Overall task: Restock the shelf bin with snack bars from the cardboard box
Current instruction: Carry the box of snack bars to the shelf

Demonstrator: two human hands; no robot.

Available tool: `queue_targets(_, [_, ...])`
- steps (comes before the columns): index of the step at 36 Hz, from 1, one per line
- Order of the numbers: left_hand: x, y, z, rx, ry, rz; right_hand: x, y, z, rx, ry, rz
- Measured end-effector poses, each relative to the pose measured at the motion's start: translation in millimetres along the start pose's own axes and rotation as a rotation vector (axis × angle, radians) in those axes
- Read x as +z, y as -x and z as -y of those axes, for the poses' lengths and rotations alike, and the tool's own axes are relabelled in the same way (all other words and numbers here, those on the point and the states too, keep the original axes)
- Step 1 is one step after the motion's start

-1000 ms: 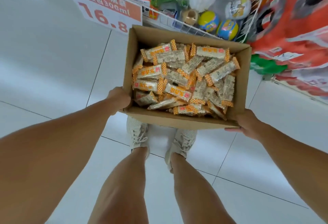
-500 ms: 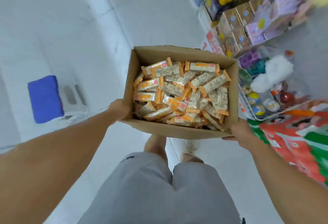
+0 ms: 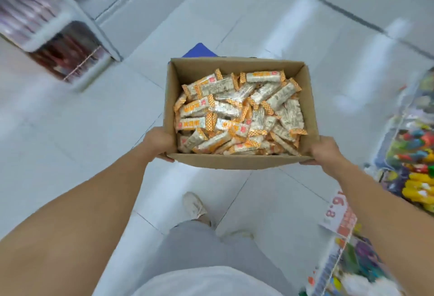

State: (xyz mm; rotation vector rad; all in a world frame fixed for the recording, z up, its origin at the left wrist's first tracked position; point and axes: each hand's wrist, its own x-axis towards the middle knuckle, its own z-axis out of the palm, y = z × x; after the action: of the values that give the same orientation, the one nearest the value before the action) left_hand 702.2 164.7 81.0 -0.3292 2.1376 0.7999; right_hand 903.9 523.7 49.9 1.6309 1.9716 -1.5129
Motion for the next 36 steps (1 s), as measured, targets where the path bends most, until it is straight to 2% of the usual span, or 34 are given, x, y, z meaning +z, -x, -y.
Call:
queue_targets(10, [-177.0, -81.0, 59.7, -0.132, 0.346, -0.142, 174.8, -24.7, 211.7, -0.238, 0.275, 0.171])
queue_targets(18, [-283.3, -162.3, 31.4, -0.142, 0.404, -0.236, 286.9, -74.7, 334.5, -0.302, 0.301, 0.26])
queue_targets(26, [-372.5, -218.9, -1.1, -0.244, 0.476, -0.304, 390.0, -111.1, 461.6, -0.297, 0.359, 0.375])
queue_targets(36, [-488.0, -330.3, -11.7, -0.291, 0.501, -0.298, 516.4, -128.7, 578.3, -0.299, 0.463, 0.37])
